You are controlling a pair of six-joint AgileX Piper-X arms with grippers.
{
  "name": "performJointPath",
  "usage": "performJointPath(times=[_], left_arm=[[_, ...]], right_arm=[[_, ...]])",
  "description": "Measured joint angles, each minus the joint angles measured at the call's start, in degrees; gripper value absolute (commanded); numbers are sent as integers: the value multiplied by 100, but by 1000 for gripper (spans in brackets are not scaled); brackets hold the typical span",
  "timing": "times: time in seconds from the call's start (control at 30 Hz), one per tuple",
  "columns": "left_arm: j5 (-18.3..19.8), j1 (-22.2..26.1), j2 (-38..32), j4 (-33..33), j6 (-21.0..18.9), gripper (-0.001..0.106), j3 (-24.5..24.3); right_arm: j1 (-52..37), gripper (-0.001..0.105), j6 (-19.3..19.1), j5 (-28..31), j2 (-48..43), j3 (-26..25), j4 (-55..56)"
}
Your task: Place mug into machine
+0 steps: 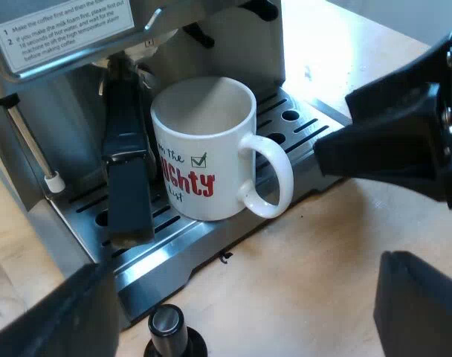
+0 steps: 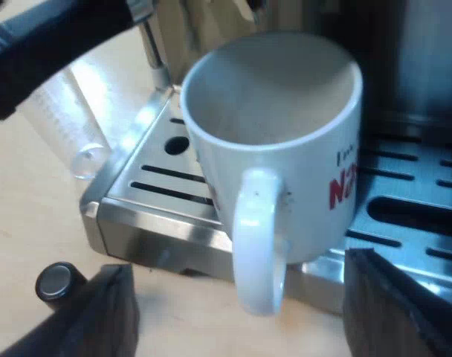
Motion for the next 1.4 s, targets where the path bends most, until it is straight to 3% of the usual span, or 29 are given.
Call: performJointPath(times=[0.2, 0.63, 0.97, 1.1, 1.4], left_arm=[[0, 0, 0, 0, 0, 71, 0], [0, 0, 0, 0, 0, 71, 0], [0, 0, 0, 0, 0, 71, 0], [0, 0, 0, 0, 0, 71, 0], [0, 0, 0, 0, 0, 71, 0]], right_arm=[[0, 60, -568, -2, 311, 296, -861], [0, 60, -630, 345, 1137, 296, -2061], [-280, 60, -640, 101, 1335, 296, -2236], [-344, 60, -903, -3, 1364, 220, -2338], [-458, 60, -1073, -64, 1747, -154, -2352]])
